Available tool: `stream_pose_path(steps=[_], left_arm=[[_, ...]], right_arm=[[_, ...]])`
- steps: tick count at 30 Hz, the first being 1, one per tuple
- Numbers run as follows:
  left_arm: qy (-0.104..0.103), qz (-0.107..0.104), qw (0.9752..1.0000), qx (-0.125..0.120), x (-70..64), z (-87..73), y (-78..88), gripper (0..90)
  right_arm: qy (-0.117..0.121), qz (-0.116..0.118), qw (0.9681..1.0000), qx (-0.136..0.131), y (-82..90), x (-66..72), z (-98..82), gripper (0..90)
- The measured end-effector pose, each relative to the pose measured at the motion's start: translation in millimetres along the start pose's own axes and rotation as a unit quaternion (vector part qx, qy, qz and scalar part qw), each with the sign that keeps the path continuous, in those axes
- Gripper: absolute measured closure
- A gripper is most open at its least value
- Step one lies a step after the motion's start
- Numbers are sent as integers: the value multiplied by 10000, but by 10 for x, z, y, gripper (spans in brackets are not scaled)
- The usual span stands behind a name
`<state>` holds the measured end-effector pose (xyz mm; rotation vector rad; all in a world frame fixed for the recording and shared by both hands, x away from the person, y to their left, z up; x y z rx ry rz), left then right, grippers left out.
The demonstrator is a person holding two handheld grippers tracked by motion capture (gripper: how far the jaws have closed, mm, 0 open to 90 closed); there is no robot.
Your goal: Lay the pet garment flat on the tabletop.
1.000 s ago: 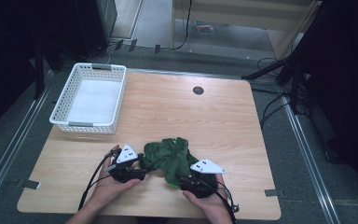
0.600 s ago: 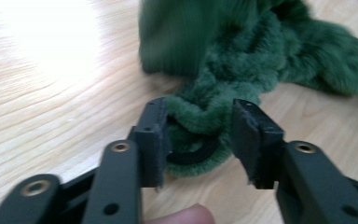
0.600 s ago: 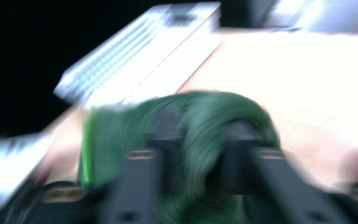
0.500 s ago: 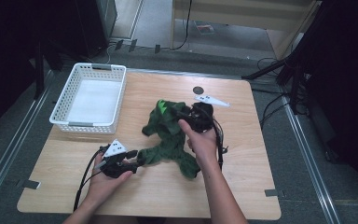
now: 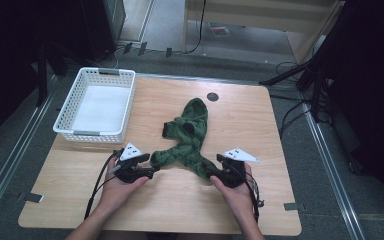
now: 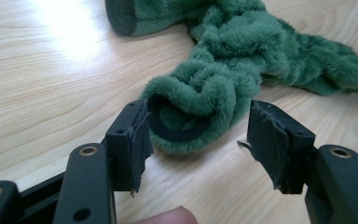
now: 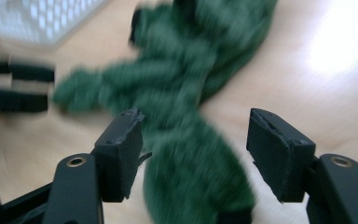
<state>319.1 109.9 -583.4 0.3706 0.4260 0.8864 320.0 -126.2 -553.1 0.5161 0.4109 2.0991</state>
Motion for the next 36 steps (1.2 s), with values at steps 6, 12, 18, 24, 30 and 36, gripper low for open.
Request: stream_pose_path(steps=[6,12,18,24,30,36], left_arm=[[-92,178,9995,238,-26,-60,-117,739],[-112,-120,9992,374,-82,-110,-31,849],[-54,-459,9981,410,-257,-317,213,848],[-375,-745,9947,593,-465,-457,400,850],[-530,-1243,9901,379,-507,-320,557,466],[303,-222,9992,-159,-106,123,369,391]], right_arm=[[299,-123,9982,506,-199,-17,-253,682],[521,-148,9966,614,-161,-16,-277,830],[448,56,9960,775,48,31,-412,832],[616,7,9947,821,225,93,-525,808],[529,403,9972,343,378,207,-410,535],[520,261,9981,-197,186,235,66,441]])
Point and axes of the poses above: each handheld gripper's, and its own axes: y roughly backward along the jaws, z roughly out of its top, x roughly to its left, the point moved 7 cm from there along -y, roughly forward along the jaws, and after that the axes turned 7 degrees about -x, right-handed, at the moved point
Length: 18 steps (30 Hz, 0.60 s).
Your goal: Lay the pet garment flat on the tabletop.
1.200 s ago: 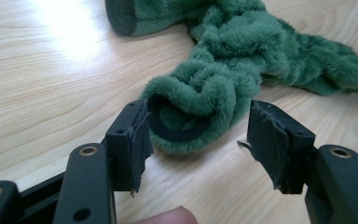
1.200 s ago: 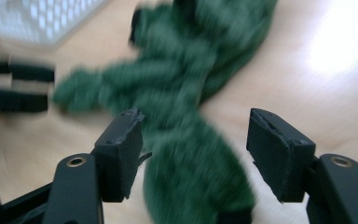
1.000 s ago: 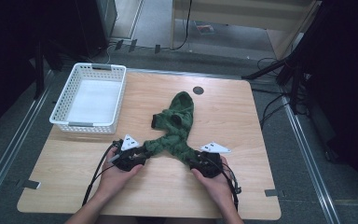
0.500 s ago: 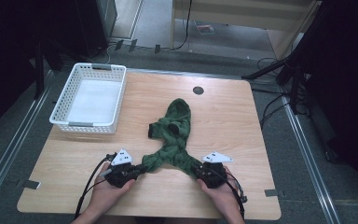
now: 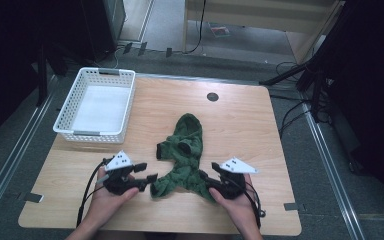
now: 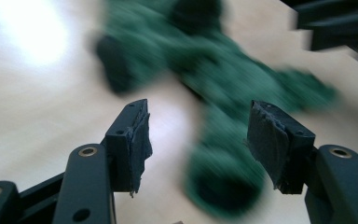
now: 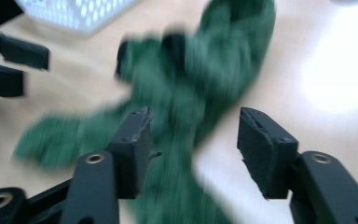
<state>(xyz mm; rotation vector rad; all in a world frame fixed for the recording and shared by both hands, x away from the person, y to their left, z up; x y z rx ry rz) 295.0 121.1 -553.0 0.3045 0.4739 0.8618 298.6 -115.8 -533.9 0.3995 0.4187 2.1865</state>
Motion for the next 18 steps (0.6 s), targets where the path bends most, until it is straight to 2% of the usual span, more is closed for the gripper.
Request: stream_pose_path(steps=[1,2,3,4,5,6,8,10,11,12,13,14,15,16,17,18], left_arm=[[75,223,9997,-16,56,49,-80,375],[170,410,9990,-35,105,95,-161,375],[212,557,9982,-43,149,137,-243,373],[221,670,9975,-40,182,172,-330,372],[222,761,9969,-1,216,198,-411,372],[244,855,9960,26,247,216,-488,377],[264,950,9951,102,292,232,-620,393],[196,1019,9943,238,326,214,-718,449],[162,1046,9939,325,345,195,-748,449],[161,1083,9933,367,360,175,-767,518],[143,1073,9933,397,368,159,-775,518],[126,999,9939,449,375,126,-773,579],[126,999,9939,449,375,126,-773,592],[94,975,9942,456,377,112,-770,592],[44,980,9942,451,387,86,-770,592],[44,980,9942,451,387,86,-770,592]], right_arm=[[76,-36,9999,-109,-174,43,187,403],[76,-36,9999,-109,-174,43,187,403],[67,-34,9999,-135,-275,69,271,391],[45,-133,9998,-148,-480,99,404,390],[45,-133,9998,-148,-480,99,404,390],[36,-269,9995,-187,-659,118,489,375],[182,-363,9992,40,-854,116,473,370],[333,-516,9974,374,-1030,52,375,403],[333,-516,9974,374,-1030,52,375,403],[391,-681,9947,661,-1120,-62,272,459],[391,-681,9947,661,-1120,-62,272,459],[176,-985,9930,634,-1088,-238,239,465],[176,-985,9930,634,-1088,-238,239,465],[-111,-1083,9927,516,-1040,-341,239,466],[-698,-1372,9876,312,-912,-608,215,471],[-698,-1372,9876,312,-912,-608,215,471]])
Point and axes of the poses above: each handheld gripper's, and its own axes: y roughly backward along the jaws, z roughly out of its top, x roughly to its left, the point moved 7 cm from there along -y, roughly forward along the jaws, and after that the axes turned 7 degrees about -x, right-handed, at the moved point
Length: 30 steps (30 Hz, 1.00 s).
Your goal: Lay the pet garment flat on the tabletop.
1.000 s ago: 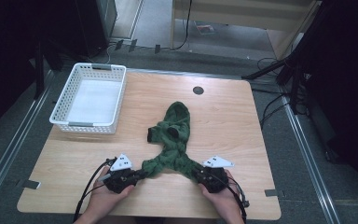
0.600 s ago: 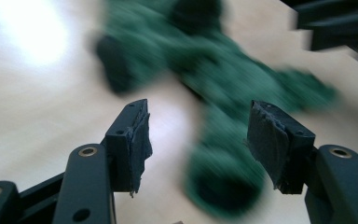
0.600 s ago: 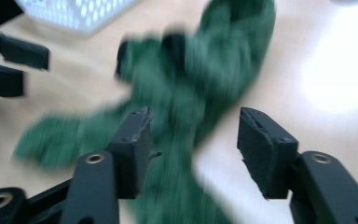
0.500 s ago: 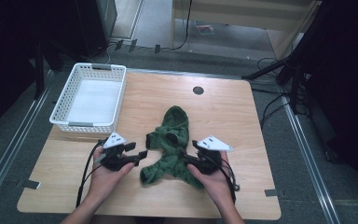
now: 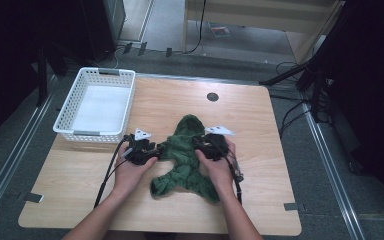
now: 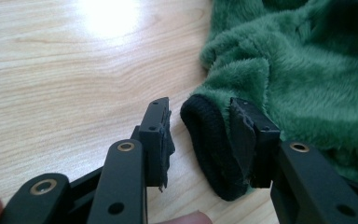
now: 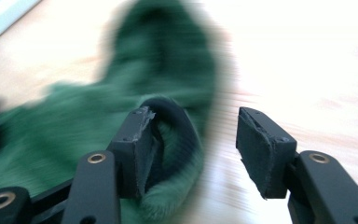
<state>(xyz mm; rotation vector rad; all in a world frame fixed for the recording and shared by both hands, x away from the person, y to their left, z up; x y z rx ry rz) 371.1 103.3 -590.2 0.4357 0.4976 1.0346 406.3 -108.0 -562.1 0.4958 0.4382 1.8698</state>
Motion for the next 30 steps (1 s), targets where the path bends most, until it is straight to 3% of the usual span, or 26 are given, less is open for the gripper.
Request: stream_pose_path(steps=[1,2,3,4,6,7,8,10,11,12,13,15,19,20,22,23,24,25,27,30], left_arm=[[-1,2,10000,0,9,-11,-2,588],[17,-6,10000,-11,18,-18,-4,588],[53,-28,10000,-57,27,-20,-6,582],[114,-59,9999,-103,29,-25,-7,582],[123,-99,9997,-163,35,-34,-5,583],[99,-129,9997,-179,23,-37,-8,585],[99,-129,9997,-179,23,-37,-8,586],[131,-160,9995,-222,16,-41,-13,594],[182,-181,9994,-239,20,-43,-11,594],[231,-205,9992,-239,29,-47,-3,602],[261,-265,9990,-267,27,-50,5,614],[266,-287,9988,-293,22,-51,11,623],[210,-287,9987,-353,14,-56,31,680],[253,-310,9986,-333,16,-59,32,697],[288,-306,9987,-288,23,-66,29,738],[288,-306,9987,-288,23,-66,29,755],[267,-321,9988,-271,18,-69,32,769],[210,-331,9989,-260,13,-73,36,769],[145,-391,9988,-249,-5,-79,43,788],[103,-505,9983,-268,-27,-81,48,801]], right_arm=[[-287,-395,9988,5,43,-251,-15,474],[-287,-395,9988,5,43,-251,-15,474],[-627,-612,9962,-11,104,-471,-33,468],[-736,-621,9953,-56,142,-535,-30,468],[-726,-621,9954,-118,178,-576,-15,468],[-672,-518,9959,-319,246,-573,48,467],[-672,-518,9959,-319,246,-573,48,467],[-485,-51,9972,-563,297,-388,163,457],[-485,-51,9972,-563,297,-388,163,457],[-343,124,9976,-589,294,-301,193,448],[-155,352,9974,-609,278,-129,236,433],[-117,465,9968,-647,266,-51,256,424],[105,930,9934,-666,154,271,261,382],[235,922,9937,-586,113,311,234,379],[479,600,9965,-329,35,324,152,424],[479,600,9965,-329,35,324,152,424],[374,300,9988,-72,-14,244,70,543],[374,300,9988,-72,-14,244,70,543],[-59,389,9992,-4,37,100,-24,771],[79,509,9986,84,125,39,-135,821]])
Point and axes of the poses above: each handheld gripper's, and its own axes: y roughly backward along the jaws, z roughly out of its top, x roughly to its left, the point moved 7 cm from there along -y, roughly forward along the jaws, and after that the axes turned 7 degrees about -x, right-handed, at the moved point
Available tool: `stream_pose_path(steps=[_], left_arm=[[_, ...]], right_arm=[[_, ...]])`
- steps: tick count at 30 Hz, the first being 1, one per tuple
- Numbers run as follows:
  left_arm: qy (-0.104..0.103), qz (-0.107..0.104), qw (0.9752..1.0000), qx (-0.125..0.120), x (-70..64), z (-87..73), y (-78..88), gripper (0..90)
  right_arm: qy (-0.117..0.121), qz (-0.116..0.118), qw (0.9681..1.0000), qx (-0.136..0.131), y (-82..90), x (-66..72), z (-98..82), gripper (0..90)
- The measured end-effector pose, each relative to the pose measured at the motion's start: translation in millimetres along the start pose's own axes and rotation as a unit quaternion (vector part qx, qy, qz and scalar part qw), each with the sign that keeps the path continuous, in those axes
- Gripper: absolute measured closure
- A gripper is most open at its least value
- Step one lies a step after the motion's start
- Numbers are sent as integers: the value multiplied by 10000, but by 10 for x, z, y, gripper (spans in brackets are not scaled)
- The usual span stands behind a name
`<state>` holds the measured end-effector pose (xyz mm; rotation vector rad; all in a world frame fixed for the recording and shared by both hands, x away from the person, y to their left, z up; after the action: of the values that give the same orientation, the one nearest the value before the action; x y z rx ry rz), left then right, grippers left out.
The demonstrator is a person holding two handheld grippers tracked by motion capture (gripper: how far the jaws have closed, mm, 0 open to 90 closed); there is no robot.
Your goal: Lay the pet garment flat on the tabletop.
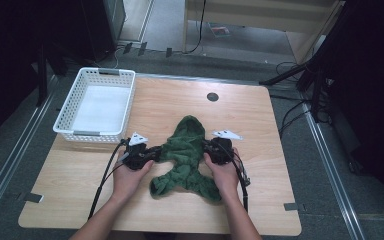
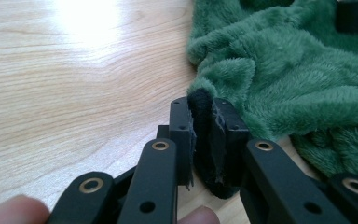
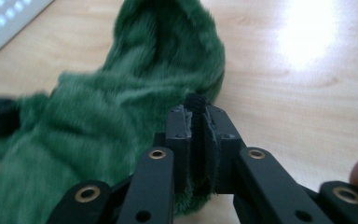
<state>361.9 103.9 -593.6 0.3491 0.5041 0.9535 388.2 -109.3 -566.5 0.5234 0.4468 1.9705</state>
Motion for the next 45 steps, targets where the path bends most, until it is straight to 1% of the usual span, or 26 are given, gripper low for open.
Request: stream_pose_path(steps=[5,8,9,10,11,12,14,15,16,17,18,20,21,23,26,28,31,33,34,35,36,38,41,42,44,45], left_arm=[[-100,-212,9997,51,-48,-26,17,815],[-348,-320,9988,134,-106,-58,34,812],[-361,-324,9988,74,-108,-39,39,735],[-361,-324,9988,74,-108,-39,39,687],[-277,-345,9990,-62,-97,-2,52,687],[-22,-427,9987,-263,-74,93,65,583],[60,-434,9985,-322,-67,149,54,545],[172,-262,9989,-360,-56,270,-20,490],[172,-262,9989,-360,-56,270,-20,484],[181,-196,9991,-342,-51,332,-78,472],[193,-142,9993,-302,-51,395,-146,472],[240,64,9993,-285,-25,574,-361,438],[240,64,9993,-285,-25,574,-361,435],[308,157,9992,-181,24,670,-544,437],[259,12,9997,44,15,657,-657,440],[0,-240,9992,328,-56,604,-752,452],[-48,-110,9992,370,-59,580,-800,478],[-157,58,9990,421,-53,562,-833,562],[-231,196,9985,447,-47,557,-839,652],[-279,226,9981,506,-42,555,-837,861],[-390,287,9976,488,-36,567,-834,861],[-664,519,9955,443,-20,618,-797,888],[-777,969,9922,134,50,745,-679,893],[-836,1043,9910,92,69,766,-648,893],[-1102,1247,9859,152,84,747,-644,892],[-1220,1293,9837,271,91,684,-664,888]], right_arm=[[14,157,9999,24,175,-45,-107,817],[5,167,9997,178,200,-79,-157,814],[0,211,9995,228,213,-116,-160,753],[0,211,9995,228,213,-116,-160,753],[-36,220,9996,193,223,-133,-132,698],[-59,174,9998,10,244,-172,-18,603],[-124,217,9996,-121,245,-180,62,571],[-200,338,9988,-307,222,-177,228,528],[-200,338,9988,-307,222,-177,228,528],[-199,457,9982,-324,130,-162,358,499],[-199,457,9982,-324,130,-162,358,499],[-329,597,9976,-88,-72,-145,454,472],[-329,597,9976,-88,-72,-145,454,472],[-228,470,9985,166,-256,-153,452,475],[-164,422,9985,312,-348,-177,420,499],[-344,488,9971,481,-429,-223,369,563],[-472,578,9958,531,-457,-233,347,649],[-436,574,9958,559,-475,-231,329,752],[-379,538,9963,549,-482,-232,325,801],[-253,503,9974,444,-478,-234,347,868],[-253,503,9974,444,-478,-234,347,868],[-130,520,9984,194,-446,-224,409,876],[235,511,9982,-183,-348,-210,502,880],[337,433,9983,-209,-326,-225,502,881],[431,492,9978,-116,-325,-248,435,875],[759,289,9966,132,-358,-303,309,848]])
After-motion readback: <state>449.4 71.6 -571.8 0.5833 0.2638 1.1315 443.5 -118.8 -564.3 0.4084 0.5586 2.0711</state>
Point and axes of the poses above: each handheld gripper's, and its own axes: y roughly backward along the jaws, z roughly out of its top, x roughly to its left, the point moved 7 cm from there along -y, roughly forward along the jaws, and after that the axes turned 7 degrees about -x, right-handed, at the moved point
